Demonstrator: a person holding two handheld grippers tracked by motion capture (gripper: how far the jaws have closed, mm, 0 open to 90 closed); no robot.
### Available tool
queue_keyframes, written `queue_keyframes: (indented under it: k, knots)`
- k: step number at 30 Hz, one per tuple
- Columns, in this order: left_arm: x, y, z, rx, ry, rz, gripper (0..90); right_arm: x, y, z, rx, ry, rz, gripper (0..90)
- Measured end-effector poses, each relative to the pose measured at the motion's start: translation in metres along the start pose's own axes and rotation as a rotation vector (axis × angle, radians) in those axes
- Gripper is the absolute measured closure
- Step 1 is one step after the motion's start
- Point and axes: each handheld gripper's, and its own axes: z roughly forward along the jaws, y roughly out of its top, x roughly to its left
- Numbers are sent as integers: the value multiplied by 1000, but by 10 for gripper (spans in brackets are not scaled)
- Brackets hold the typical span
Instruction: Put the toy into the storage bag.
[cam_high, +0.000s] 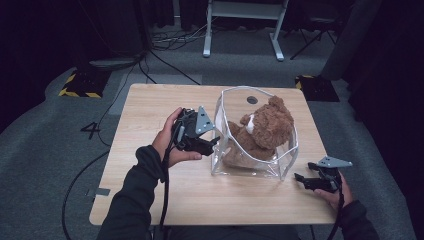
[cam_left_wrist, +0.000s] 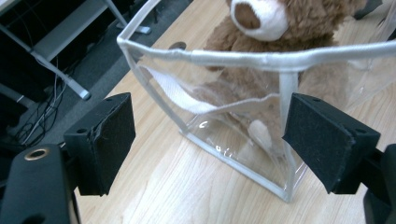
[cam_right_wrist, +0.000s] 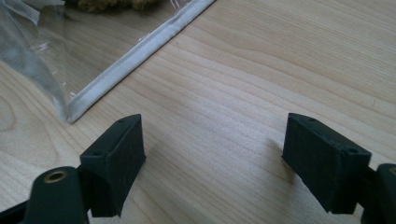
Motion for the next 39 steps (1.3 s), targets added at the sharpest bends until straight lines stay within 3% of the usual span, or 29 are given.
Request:
queue_keyframes:
  k: [17, 34, 39]
  knots:
    - [3, -33, 10, 85, 21, -9, 167, 0, 0, 0, 0, 0, 0, 205]
    - [4, -72, 13, 148, 37, -50, 168, 0, 0, 0, 0, 0, -1, 205]
    - [5, -86, 14, 193, 46, -53, 168, 0, 0, 0, 1, 0, -1, 206]
